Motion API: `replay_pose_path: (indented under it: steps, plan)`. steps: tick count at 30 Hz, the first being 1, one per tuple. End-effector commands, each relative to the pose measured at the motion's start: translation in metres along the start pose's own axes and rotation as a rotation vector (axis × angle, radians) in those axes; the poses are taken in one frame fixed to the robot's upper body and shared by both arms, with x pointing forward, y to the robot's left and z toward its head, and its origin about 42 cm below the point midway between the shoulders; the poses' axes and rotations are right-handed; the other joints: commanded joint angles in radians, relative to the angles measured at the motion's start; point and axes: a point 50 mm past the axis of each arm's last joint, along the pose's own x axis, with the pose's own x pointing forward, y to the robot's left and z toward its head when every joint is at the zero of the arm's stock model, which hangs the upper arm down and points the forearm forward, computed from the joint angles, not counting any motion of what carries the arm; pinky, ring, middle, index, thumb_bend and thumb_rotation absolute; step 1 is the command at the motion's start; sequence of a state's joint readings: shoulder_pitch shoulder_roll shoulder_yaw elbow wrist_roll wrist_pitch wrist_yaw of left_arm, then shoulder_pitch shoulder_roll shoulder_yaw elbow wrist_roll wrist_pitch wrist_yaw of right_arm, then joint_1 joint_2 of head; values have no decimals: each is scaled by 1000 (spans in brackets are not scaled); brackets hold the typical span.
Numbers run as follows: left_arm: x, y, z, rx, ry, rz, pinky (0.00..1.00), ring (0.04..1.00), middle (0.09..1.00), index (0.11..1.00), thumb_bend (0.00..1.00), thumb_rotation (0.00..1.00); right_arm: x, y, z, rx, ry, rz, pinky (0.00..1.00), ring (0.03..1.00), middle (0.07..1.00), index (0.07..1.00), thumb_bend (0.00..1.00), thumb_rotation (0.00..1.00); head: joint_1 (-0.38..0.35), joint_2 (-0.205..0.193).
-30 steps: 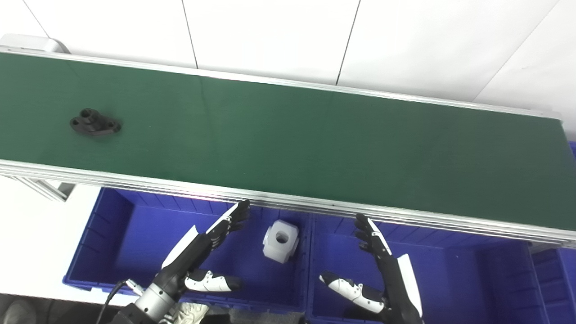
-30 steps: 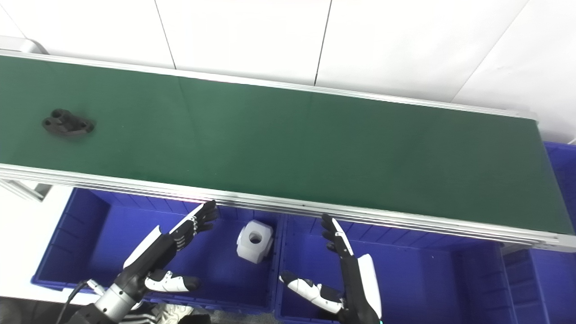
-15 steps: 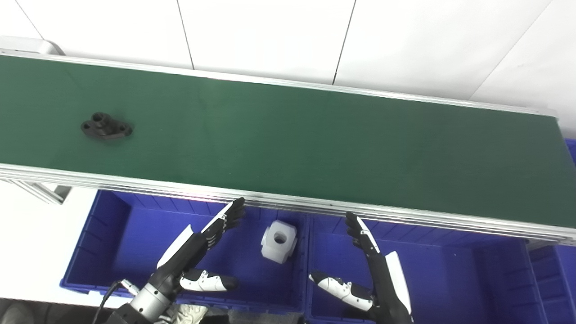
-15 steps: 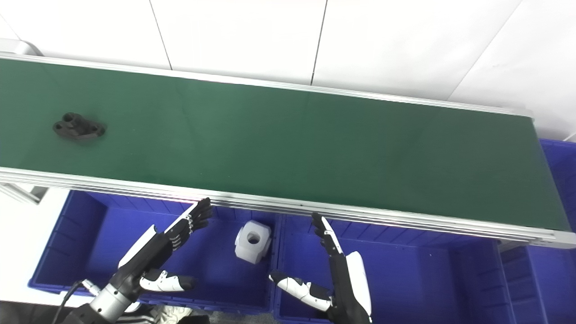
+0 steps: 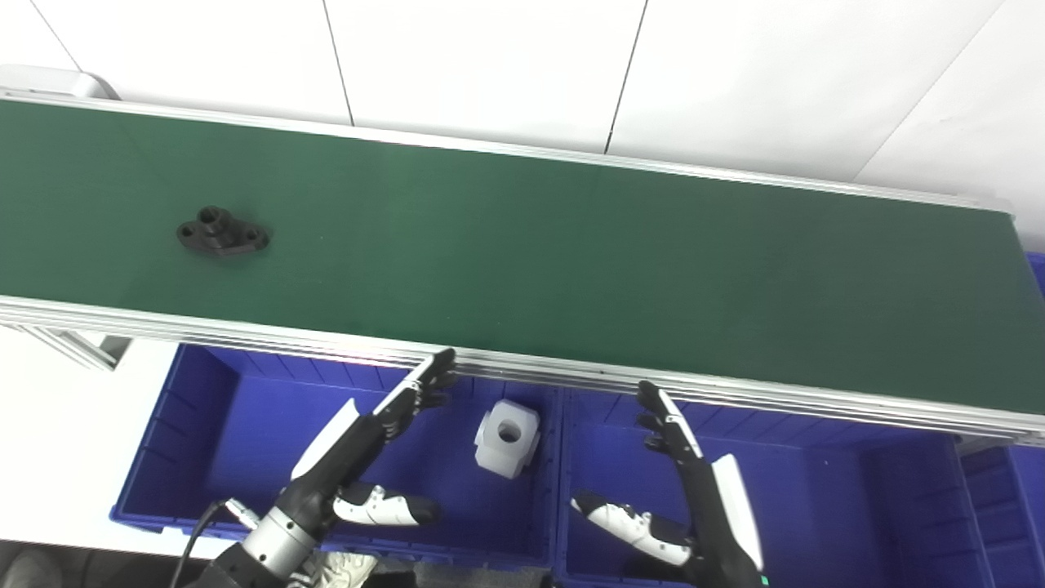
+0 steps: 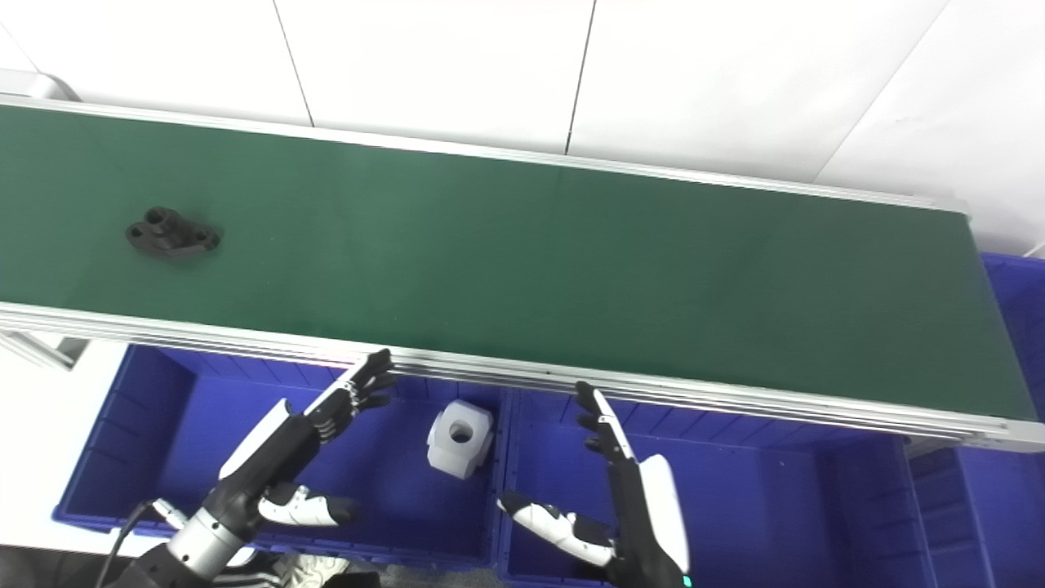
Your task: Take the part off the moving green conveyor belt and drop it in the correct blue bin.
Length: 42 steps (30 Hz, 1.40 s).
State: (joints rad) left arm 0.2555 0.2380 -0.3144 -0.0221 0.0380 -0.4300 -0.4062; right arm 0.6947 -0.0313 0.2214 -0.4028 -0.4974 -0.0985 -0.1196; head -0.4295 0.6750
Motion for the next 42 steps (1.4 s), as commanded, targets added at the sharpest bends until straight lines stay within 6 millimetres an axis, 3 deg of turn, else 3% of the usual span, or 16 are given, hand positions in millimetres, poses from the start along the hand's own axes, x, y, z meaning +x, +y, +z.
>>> replay_pose_path:
  steps: [1,5,10,14,19,24,31,37,40,41,42]
  plan:
    - [11,-3,11,35,-74,13,894,941,973,977,686,621,-6,-9,7,8,-36,-9,779,855,894,926,783,395,9,-4]
    - [16,-13,7,32,-60,23,893,940,972,977,698,600,-7,-14,4,45,-30,-5,742,841,878,925,790,367,30,-5]
    - [16,-16,2,55,-32,53,896,937,966,974,693,567,-5,-15,0,67,-17,-2,787,879,905,924,785,336,43,-12]
    - [16,-20,-3,80,-6,55,885,935,967,976,686,544,-4,-15,-2,56,-7,-3,821,894,910,924,776,312,104,-24]
    - [14,-24,-11,89,20,53,874,924,957,965,691,502,-4,-13,-9,60,-2,-10,741,841,887,921,764,247,178,-64]
    - [14,-26,-17,101,38,56,848,909,942,945,717,465,-2,-11,-16,45,10,-3,801,879,900,924,757,243,225,-107]
    - [15,-27,-23,111,52,57,822,893,929,932,735,443,1,-10,-23,39,26,6,806,880,909,929,754,238,276,-155]
    - [16,-29,-27,114,57,53,798,881,925,927,731,420,1,-10,-28,46,36,-6,812,889,916,931,755,176,336,-205]
    - [16,-30,-29,106,62,50,792,880,923,921,727,414,1,-9,-33,59,19,-22,696,826,914,921,765,124,357,-219]
    - [16,-30,-29,106,63,49,786,877,920,917,727,415,1,-9,-35,61,14,-24,590,742,887,920,762,109,369,-227]
    - [16,-30,-30,107,63,49,781,873,917,913,726,419,1,-9,-36,61,12,-25,580,727,875,919,761,98,371,-229]
